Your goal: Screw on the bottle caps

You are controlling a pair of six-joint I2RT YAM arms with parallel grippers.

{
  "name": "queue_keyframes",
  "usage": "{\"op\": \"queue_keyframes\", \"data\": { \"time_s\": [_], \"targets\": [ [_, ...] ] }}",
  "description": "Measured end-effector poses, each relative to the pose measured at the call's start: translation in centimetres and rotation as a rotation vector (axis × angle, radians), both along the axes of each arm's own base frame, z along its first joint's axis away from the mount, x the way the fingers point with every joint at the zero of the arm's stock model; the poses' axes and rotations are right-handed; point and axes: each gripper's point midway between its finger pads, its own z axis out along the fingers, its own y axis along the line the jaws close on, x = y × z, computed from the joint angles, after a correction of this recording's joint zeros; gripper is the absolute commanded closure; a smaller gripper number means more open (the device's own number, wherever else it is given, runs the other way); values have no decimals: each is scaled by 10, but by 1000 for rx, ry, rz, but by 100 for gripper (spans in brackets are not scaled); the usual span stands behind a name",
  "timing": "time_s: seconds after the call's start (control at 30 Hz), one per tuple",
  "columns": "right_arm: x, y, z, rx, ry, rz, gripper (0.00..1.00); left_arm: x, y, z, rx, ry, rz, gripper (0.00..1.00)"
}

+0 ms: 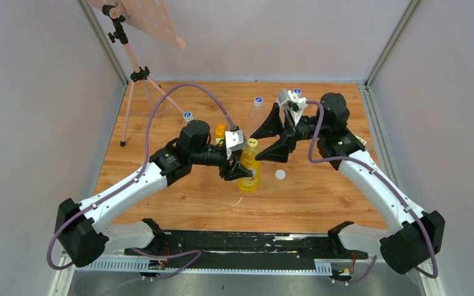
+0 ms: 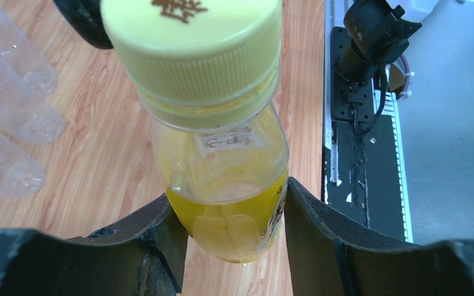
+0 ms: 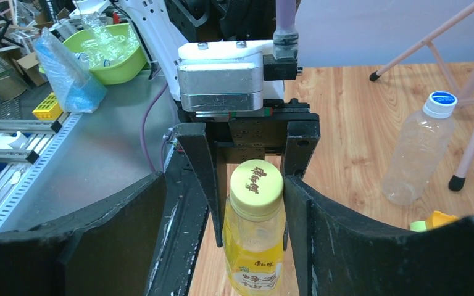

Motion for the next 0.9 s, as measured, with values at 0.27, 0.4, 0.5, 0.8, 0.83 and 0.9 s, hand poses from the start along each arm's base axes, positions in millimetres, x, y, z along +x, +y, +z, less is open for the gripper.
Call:
{"op": "queue_keyframes", "data": {
  "time_s": [0.27, 0.4, 0.5, 0.8, 0.83, 0.9],
  "targets": [
    [-2, -7, 9, 15, -35, -67, 30, 7, -2, 9, -9, -23, 36, 100],
    [-6, -11, 6, 9, -29, -84, 31, 13, 0, 7, 1, -21, 75, 100],
    [-19, -16, 4, 3, -18, -54, 31, 24, 4, 5, 14, -16, 142, 100],
    [-12, -20, 12, 16, -50, -169, 29, 27, 6, 5, 16, -9, 162, 100],
    [-8, -20, 11, 16, -48, -191, 29, 26, 6, 5, 14, -8, 153, 100],
    [2, -18, 11, 17, -49, -225, 30, 22, 4, 6, 8, -5, 128, 100]
  ]
}}
